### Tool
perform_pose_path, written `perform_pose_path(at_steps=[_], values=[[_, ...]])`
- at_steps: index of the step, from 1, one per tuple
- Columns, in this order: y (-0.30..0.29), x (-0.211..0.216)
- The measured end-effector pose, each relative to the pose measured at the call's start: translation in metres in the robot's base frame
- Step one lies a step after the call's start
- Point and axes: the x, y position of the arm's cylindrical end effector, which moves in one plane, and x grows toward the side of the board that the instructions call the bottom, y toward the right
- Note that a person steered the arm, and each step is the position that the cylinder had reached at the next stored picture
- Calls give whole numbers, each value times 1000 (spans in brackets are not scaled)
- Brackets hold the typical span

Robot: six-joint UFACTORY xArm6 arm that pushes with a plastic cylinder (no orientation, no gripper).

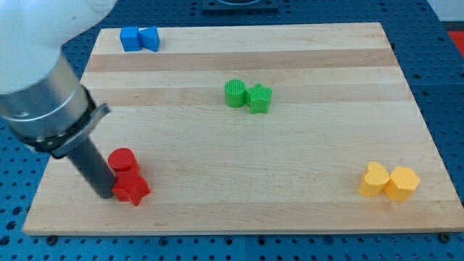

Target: Point your arm at the yellow hexagon

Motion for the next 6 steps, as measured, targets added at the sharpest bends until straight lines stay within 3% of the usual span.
perform_pose_path(at_steps=[2, 4, 6], values=[[75, 2], [134, 30], [164, -17]])
